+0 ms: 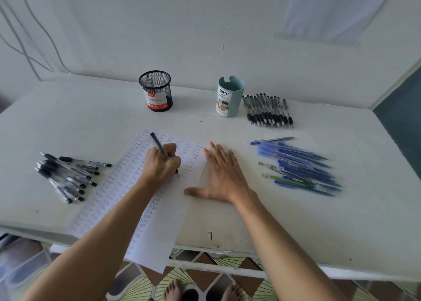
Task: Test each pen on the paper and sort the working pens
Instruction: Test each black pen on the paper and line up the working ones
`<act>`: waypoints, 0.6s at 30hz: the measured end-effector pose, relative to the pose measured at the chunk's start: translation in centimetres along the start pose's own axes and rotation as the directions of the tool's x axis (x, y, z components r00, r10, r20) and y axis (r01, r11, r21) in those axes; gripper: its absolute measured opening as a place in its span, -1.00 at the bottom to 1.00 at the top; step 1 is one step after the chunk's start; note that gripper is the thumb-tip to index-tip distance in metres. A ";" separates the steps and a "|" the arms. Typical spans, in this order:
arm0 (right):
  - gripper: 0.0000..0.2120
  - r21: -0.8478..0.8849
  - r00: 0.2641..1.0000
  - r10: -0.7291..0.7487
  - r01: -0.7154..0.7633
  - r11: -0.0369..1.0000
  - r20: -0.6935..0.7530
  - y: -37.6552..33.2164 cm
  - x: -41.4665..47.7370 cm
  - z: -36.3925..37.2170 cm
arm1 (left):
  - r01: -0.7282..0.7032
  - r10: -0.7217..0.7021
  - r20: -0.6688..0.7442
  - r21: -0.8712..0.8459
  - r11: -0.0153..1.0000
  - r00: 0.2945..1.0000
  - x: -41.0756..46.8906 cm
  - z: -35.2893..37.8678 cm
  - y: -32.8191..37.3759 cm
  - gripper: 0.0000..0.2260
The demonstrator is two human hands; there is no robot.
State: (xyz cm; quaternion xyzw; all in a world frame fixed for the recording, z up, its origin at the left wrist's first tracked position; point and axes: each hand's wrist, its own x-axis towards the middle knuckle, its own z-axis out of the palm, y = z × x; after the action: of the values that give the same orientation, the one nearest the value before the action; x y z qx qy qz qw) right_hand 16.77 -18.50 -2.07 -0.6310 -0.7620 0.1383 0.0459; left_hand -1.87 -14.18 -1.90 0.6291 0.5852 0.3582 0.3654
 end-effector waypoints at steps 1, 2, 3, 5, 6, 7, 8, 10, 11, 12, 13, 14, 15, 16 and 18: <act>0.25 -0.002 1.000 -0.002 0.002 1.000 -0.001 0.0 0.0 0.0 | -0.010 0.010 0.009 0.008 1.000 1.000 0.0 0.0 0.0 -0.78; 0.25 -0.005 1.000 -0.003 0.003 1.000 -0.001 0.0 0.0 0.1 | -0.018 0.018 0.018 0.018 1.000 1.000 0.0 0.0 0.1 -0.79; 0.25 -0.008 1.000 -0.004 0.004 1.000 -0.001 0.0 0.0 0.1 | -0.019 0.018 0.022 0.024 1.000 1.000 -0.1 -0.1 0.2 -0.80; 0.25 -0.007 1.000 -0.001 0.001 1.000 0.000 0.0 0.0 0.1 | -0.007 0.007 0.012 0.017 1.000 1.000 0.0 -0.1 0.2 -0.80; 0.25 -0.006 1.000 0.000 0.000 1.000 -0.003 0.1 0.1 0.1 | -0.002 0.002 0.004 0.013 1.000 1.000 0.0 0.0 0.1 -0.79; 0.25 -0.004 1.000 0.000 0.000 1.000 -0.008 0.1 0.1 0.2 | -0.003 0.003 0.000 0.015 1.000 1.000 0.0 0.0 0.0 -0.77; 0.25 -0.002 1.000 -0.001 0.001 1.000 -0.012 0.1 0.1 0.2 | -0.007 0.007 -0.003 0.019 1.000 1.000 0.1 0.0 -0.1 -0.74; 0.25 0.000 1.000 -0.003 0.003 1.000 -0.015 0.1 0.1 0.2 | -0.016 0.016 -0.010 0.024 1.000 1.000 0.1 0.1 -0.2 -0.72; 0.26 -0.001 1.000 -0.003 0.003 1.000 -0.014 0.1 0.1 0.3 | -0.019 0.019 -0.011 0.029 0.999 1.000 0.1 0.1 -0.1 -0.71; 0.26 -0.003 1.000 -0.003 0.003 1.000 -0.014 0.1 0.1 0.2 | -0.025 0.026 -0.009 0.034 0.999 1.000 0.0 0.1 0.1 -0.70; 0.26 -0.006 1.000 -0.002 0.002 1.000 -0.015 0.1 0.1 0.2 | -0.035 0.035 -0.002 0.038 0.999 0.999 -0.1 0.1 0.3 -0.69; 0.26 -0.008 1.000 -0.001 0.000 1.000 -0.016 0.0 0.1 0.2 | -0.046 0.045 0.007 0.037 0.998 0.999 -0.2 0.1 0.5 -0.69; 0.26 -0.008 1.000 0.001 -0.001 1.000 -0.016 0.0 0.1 0.2 | -0.051 0.051 0.010 0.034 0.998 0.999 -0.3 0.1 0.6 -0.69; 0.26 -0.008 1.000 0.001 -0.002 1.000 -0.017 0.1 0.1 0.2 | -0.047 0.047 0.004 0.035 0.998 0.999 -0.3 0.2 0.5 -0.68; 0.26 -0.010 1.000 0.001 -0.001 1.000 -0.017 0.1 0.1 0.3 | -0.029 0.030 -0.020 0.050 0.998 0.999 -0.1 0.3 0.5 -0.63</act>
State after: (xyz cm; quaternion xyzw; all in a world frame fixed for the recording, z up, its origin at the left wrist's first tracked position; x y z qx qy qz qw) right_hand 16.76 -18.48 -2.34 -0.6329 -0.7618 0.1295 0.0491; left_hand -1.37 -14.35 -1.62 0.6426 0.5884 0.3556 0.3382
